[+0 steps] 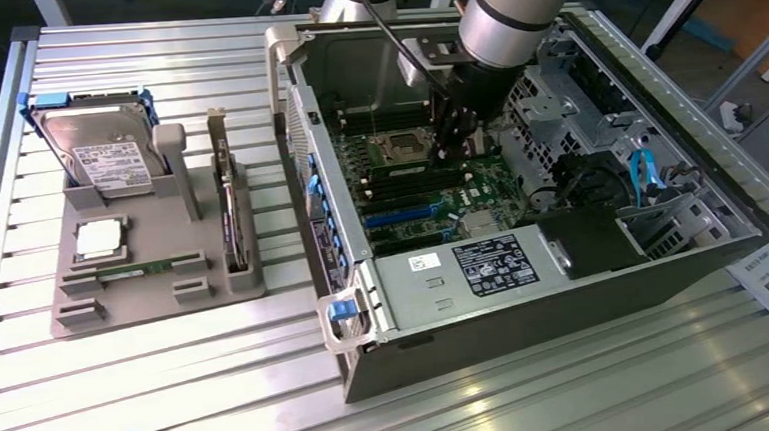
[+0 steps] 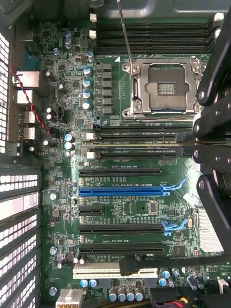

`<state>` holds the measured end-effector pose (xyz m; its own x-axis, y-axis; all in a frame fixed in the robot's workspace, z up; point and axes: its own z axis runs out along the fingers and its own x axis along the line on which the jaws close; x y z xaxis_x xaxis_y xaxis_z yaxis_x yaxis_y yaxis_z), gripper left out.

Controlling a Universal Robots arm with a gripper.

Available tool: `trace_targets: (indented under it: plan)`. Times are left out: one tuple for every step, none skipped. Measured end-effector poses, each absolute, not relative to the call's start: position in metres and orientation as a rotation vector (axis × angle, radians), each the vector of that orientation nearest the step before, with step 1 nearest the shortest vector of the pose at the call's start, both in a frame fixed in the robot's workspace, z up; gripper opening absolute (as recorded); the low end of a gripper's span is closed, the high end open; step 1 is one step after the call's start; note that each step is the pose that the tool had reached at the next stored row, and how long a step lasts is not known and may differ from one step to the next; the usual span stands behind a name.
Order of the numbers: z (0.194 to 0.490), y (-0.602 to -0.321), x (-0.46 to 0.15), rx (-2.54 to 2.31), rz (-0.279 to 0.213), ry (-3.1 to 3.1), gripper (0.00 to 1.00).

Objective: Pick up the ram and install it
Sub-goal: 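Insert the ram into the slot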

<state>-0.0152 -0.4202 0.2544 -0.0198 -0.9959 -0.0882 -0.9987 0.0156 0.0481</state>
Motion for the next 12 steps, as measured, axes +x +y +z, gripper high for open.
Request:
trace_targets:
  plan:
    - [0.2544, -0.4202, -0.0152, -2.179, 0.150, 2.218, 0.12]
    - [0.2544, -0.4202, -0.0152, -2.179, 0.150, 2.218, 0.12]
    - [0.2544, -0.4202, -0.0152, -2.179, 0.150, 2.218, 0.12]
    - [0.2544, -0.4202, -0.0152, -2.179, 0.150, 2.218, 0.12]
    - [0.2544, -0.4202, -0.0152, -2.179, 0.150, 2.218, 0.12]
    - [0.2544, -0.4202, -0.0152, -2.179, 0.150, 2.218, 0.12]
    - [0.2544, -0.4202, -0.0152, -2.179, 0.150, 2.218, 0.12]
    - [0.2544, -0.4201, -0.0152, -2.179, 0.150, 2.218, 0.12]
    - [0.2544, -0.4201, -0.0152, -2.179, 0.150, 2.218, 0.12]
    - [0.2544, -0.4202, -0.0149, -2.179, 0.150, 2.218, 0.12]
    - [0.2544, -0.4202, -0.0134, -2.179, 0.150, 2.218, 0.12]
    - [0.2544, -0.4202, -0.0113, -2.179, 0.150, 2.218, 0.12]
